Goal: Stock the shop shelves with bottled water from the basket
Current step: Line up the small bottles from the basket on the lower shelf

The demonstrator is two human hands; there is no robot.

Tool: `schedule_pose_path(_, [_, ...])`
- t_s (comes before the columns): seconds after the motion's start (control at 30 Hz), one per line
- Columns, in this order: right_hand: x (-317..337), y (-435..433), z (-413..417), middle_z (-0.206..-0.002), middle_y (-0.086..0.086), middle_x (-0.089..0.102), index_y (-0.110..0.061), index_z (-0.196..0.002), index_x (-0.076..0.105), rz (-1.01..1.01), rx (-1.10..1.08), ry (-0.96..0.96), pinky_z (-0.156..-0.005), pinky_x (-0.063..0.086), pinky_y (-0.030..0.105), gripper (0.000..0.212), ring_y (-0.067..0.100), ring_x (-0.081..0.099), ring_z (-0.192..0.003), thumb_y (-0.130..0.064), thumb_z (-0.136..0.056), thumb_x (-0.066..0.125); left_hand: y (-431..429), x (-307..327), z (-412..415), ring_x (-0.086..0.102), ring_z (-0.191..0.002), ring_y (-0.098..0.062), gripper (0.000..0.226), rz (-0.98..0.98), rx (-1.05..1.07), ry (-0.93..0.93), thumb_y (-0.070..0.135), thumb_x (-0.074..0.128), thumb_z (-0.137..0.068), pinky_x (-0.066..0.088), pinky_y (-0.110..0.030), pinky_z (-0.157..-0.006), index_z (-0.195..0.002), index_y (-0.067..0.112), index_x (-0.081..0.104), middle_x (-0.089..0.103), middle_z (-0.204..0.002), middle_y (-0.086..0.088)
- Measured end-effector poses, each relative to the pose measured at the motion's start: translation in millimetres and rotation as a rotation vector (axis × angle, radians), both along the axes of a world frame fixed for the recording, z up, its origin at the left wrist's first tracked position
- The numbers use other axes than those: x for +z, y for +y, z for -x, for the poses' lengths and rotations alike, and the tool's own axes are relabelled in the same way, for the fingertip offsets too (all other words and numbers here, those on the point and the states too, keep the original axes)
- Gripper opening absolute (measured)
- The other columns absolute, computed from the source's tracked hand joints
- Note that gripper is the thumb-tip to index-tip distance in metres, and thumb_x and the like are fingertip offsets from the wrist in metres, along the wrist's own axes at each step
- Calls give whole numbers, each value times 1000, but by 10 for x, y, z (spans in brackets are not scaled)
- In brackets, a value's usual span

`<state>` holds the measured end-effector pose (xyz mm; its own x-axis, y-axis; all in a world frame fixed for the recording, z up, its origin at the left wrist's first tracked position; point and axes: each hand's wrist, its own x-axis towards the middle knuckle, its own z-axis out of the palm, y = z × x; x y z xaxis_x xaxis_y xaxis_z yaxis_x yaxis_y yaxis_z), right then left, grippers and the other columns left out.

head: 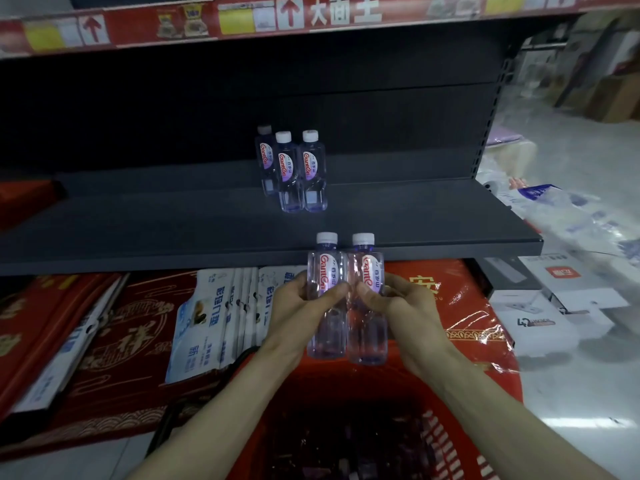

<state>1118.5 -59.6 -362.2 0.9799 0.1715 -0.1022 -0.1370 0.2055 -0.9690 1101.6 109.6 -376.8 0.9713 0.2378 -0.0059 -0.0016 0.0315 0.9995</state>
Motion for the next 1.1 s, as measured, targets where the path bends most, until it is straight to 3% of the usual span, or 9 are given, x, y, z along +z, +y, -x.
schedule_pose_path(0.07, [7, -13, 0, -92, 6, 81, -8, -114, 74, 60, -22, -85, -70, 62, 30, 27, 23, 79, -83, -1, -88, 78, 1, 29, 7, 78, -99, -22, 33, -50, -1, -36, 7, 84, -84, 61, -41, -92, -115, 13, 73, 81, -105, -4])
schedule_pose_path(0.13, [-5, -31, -10, -92, 4, 81, -10, -114, 73, 92, -53, -143, -72, 63, 35, 32, 21, 79, -83, 1, -85, 81, 7, 56, 48, 77, -102, -15, 39, -124, -28, -67, 6, 84, -85, 61, -35, -93, -119, 18, 70, 80, -107, 4])
schedule_pose_path(0.33, [-48, -120, -25, -112, -1, 76, -20, -126, 64, 145, -21, -248, -92, 62, 45, 43, 18, 74, -105, -9, -88, 81, 13, 42, 262, 65, -109, 10, 52, -331, -75, -114, 25, 83, -88, 53, -9, -83, -134, 34, 59, 72, -120, 15])
schedule_pose_path(0.5, [-35, -124, 10, -118, -3, 73, -20, -131, 57, 163, 9, -315, -94, 61, 39, 46, 12, 72, -107, -7, -91, 78, -12, 78, 265, 68, -107, 5, 48, -346, -23, -170, 25, 85, -87, 58, -27, -93, -126, 38, 62, 73, -115, 21])
schedule_pose_path(0.63, [13, -122, -3, -112, -8, 74, -23, -128, 59, 159, -10, -321, -90, 63, 41, 44, 14, 73, -102, -10, -91, 79, -25, 139, 179, 71, -102, 4, 45, -349, -34, -209, 14, 82, -88, 58, -24, -90, -116, 43, 63, 75, -110, 24])
schedule_pose_path(0.77, [100, -118, -56, -105, -2, 77, -20, -123, 65, 100, -83, -306, -84, 63, 37, 43, 17, 75, -96, -3, -87, 81, 3, 288, -14, 68, -110, 0, 54, -396, -72, -213, 29, 84, -87, 57, -27, -95, -112, 69, 56, 68, -126, 13])
schedule_pose_path(0.87, [231, -85, -199, -105, -9, 76, -26, -121, 64, 159, -119, -369, -76, 60, 24, 47, 10, 74, -95, -4, -84, 83, 23, 425, -282, 71, -112, -7, 50, -272, -89, -175, 26, 83, -88, 59, -39, -100, -122, 52, 57, 70, -127, 6])
schedule_pose_path(1.0, [453, -30, -631, -111, -8, 74, -24, -127, 61, 217, -164, -413, -85, 64, 37, 50, 9, 73, -100, -12, -85, 85, 21, 629, -749, 73, -112, -13, 48, -199, -79, -221, 20, 82, -90, 59, -48, -99, -131, 30, 59, 74, -122, 4])
schedule_pose_path(1.1, [566, -3, -1000, -114, -11, 70, -24, -126, 60, 231, -195, -433, -88, 63, 40, 48, 5, 71, -101, -14, -85, 85, 16, 706, -1101, 70, -116, -15, 57, -226, -46, -258, 39, 85, -83, 58, -49, -101, -133, 34, 58, 71, -128, 4])
